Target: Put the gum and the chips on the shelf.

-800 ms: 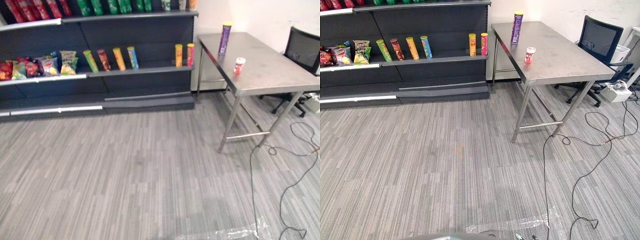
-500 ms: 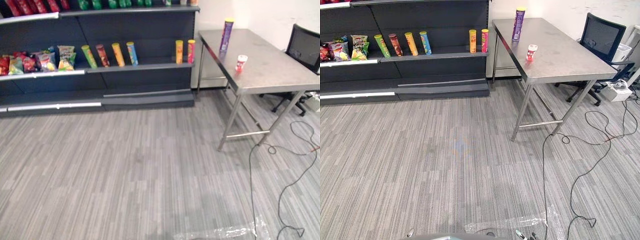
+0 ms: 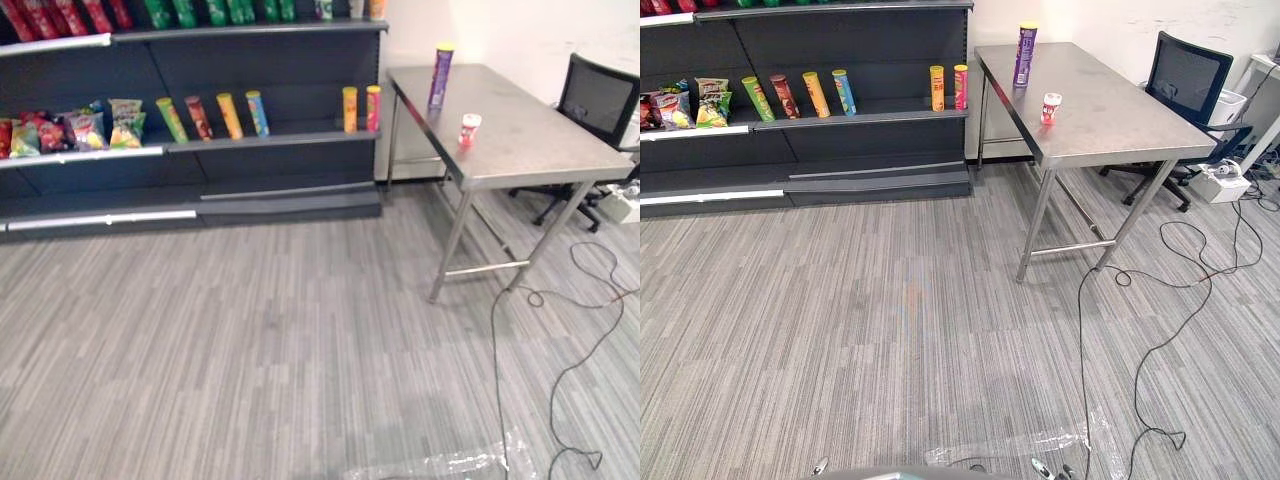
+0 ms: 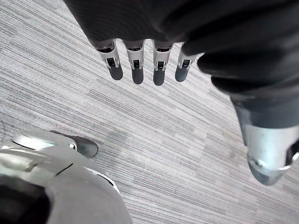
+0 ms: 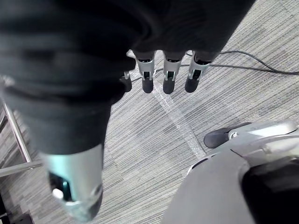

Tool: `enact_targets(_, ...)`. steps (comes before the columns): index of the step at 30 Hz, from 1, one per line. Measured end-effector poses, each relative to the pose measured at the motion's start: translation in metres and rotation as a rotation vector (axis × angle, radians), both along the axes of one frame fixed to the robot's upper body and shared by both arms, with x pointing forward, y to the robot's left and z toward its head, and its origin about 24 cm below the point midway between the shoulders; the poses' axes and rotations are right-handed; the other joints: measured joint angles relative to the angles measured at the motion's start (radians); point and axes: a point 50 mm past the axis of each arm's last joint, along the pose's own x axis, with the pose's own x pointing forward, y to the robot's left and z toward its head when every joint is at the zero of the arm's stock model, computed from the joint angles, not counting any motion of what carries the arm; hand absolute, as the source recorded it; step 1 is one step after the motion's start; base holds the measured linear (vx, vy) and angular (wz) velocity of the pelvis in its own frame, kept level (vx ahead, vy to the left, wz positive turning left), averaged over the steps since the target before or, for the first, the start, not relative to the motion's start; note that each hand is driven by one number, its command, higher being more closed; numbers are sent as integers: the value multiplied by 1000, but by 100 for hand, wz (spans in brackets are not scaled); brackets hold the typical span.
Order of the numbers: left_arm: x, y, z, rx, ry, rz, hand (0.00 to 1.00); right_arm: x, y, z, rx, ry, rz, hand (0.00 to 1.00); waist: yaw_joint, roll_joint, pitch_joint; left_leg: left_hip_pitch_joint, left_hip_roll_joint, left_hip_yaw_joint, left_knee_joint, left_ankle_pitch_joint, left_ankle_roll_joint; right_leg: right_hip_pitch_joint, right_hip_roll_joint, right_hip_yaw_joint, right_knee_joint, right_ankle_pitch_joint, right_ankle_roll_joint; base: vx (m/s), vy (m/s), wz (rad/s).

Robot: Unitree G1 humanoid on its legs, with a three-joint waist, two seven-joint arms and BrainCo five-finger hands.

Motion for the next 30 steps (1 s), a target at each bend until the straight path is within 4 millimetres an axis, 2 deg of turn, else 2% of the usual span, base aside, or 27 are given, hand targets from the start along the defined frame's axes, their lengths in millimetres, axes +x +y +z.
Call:
enact_targets(2,0,0,0,9,7,5,0,-1,0,0,4,0,-24,0,0,-1,0,14,1,7,-8,0,-1,8,2,5,2,4,-5,30,6,-9)
enact_targets(6,-2,0,-1,11,22,8,0,0,-1,1,-100,-4,-91,0,0,-2,1,21,0,21,-9,-4,-4,9,3,20,4,5,-4,2,4,-10)
enact_targets(16,-6,2,-1,34,61,36,0,-1,-1,3,-164,1,-121,0,-4,-4,3,12,3,23,-1,-5,-4,5,3,21,10,-1,-1,-35,-13,-1)
enact_targets(17,-5,2,-1,31,57,46,0,1,-1,3,-159,-6,-125,0,-4,-5,9,0,7,23,16,-10,-7,-17,3,19,45,-12,-16,-23,-24,3)
enact_targets(19,-4,2,-1,24,47,84,0,5,0,3,-153,-20,-126,0,-4,-6,30,-22,16,21,62,-28,-11,-50,3,16,126,-51,-23,-10,-17,3)
enact_targets(20,-3,4,-1,24,40,100,0,8,1,3,-149,-26,-131,0,-5,-7,41,-31,21,20,98,-45,-18,-69,1,11,175,-82,-27,-68,-63,11)
enact_targets(21,-2,6,0,20,24,159,0,10,4,3,-140,-28,-134,0,-5,-20,63,-61,32,19,179,-82,-25,-103,-3,5,263,-139,-36,-80,-77,13)
enact_targets(22,-1,7,0,20,14,179,0,9,5,2,-134,-24,-134,0,-5,-17,70,-78,38,21,217,-99,-37,-117,-6,1,299,-166,-45,-81,-83,18)
enact_targets(24,-1,10,2,11,-31,276,0,11,12,2,-112,-28,-134,0,0,-48,88,-175,51,56,441,-113,-41,-147,-31,-9,390,-220,-57,-28,-82,18)
enact_targets(25,1,10,3,-6,-64,341,0,14,12,3,-110,-39,-126,0,-3,-49,91,-264,80,75,628,-96,-18,-151,-37,-15,422,-241,-62,12,-61,16)
enact_targets(26,-3,3,1,-41,-80,401,0,15,9,4,-118,-46,-114,0,-1,-43,100,-339,111,80,770,-100,-12,-146,-36,-18,447,-261,-63,43,-25,13)
enact_targets(28,-2,-1,2,-64,-124,435,0,17,6,5,-120,-48,-107,0,6,-37,104,-380,125,80,820,-121,-23,-126,-54,-4,467,-283,-50,99,63,-5)
enact_targets(30,0,-3,3,-71,-155,432,0,18,4,5,-121,-41,-89,0,21,-37,103,-382,118,79,714,-121,-25,-123,-79,26,474,-293,-35,125,138,-30)
